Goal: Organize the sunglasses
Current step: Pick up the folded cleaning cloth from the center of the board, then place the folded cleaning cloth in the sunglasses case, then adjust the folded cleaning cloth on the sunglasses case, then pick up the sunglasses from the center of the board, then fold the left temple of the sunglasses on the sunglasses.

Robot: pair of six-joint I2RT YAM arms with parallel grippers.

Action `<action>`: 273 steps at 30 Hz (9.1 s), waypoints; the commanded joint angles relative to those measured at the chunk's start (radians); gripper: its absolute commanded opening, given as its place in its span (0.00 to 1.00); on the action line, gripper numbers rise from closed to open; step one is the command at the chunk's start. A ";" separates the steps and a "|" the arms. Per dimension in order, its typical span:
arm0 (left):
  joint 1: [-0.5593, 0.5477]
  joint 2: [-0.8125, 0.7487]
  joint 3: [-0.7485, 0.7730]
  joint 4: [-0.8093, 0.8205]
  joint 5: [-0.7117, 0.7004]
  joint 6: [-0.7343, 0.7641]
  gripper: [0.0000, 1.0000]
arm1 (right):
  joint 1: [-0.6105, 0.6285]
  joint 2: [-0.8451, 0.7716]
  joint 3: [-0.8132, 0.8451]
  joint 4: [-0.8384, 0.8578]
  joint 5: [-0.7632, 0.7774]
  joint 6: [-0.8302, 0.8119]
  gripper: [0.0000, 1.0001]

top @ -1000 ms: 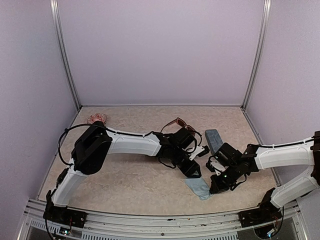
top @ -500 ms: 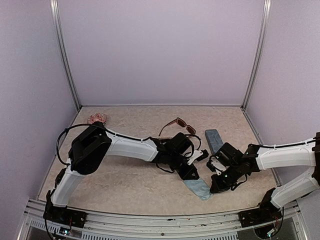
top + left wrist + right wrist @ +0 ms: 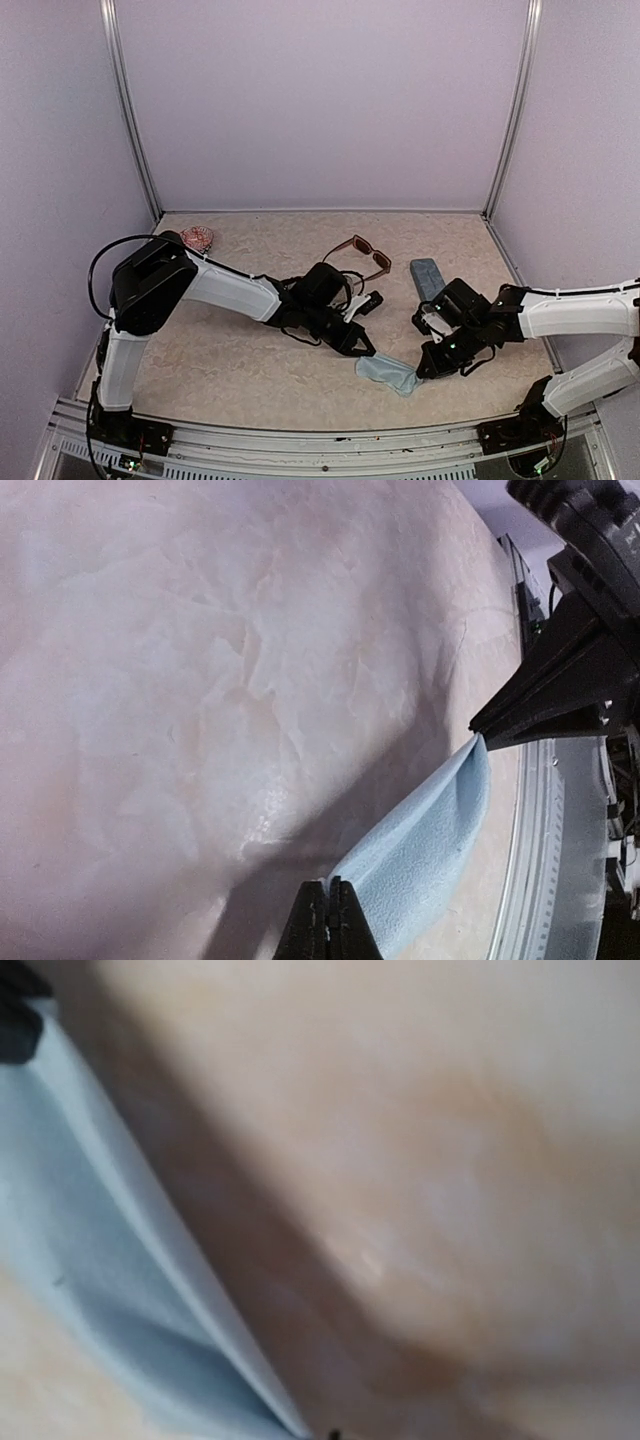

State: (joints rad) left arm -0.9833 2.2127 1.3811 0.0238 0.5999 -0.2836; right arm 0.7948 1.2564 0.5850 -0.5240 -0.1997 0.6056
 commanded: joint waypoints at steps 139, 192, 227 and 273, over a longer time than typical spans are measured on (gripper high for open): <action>0.328 -0.278 -0.204 0.090 -0.425 -0.296 0.40 | -0.102 0.920 1.195 -0.031 -0.316 -0.461 0.05; 0.264 -0.288 -0.116 0.013 -0.336 -0.272 0.47 | -0.178 0.680 0.939 0.190 -0.020 -0.369 0.28; 0.415 -1.073 -0.404 -0.174 -0.623 -0.322 0.99 | -0.403 1.034 1.258 0.027 0.044 -0.507 0.38; 0.414 -0.931 -0.319 0.044 -0.259 -0.359 0.99 | -0.398 0.453 0.696 0.399 -0.204 -0.477 0.00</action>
State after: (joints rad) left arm -0.5682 1.2610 1.0222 -0.0212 0.2432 -0.6239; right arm 0.3923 1.7752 1.3510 -0.2340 -0.2638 0.1314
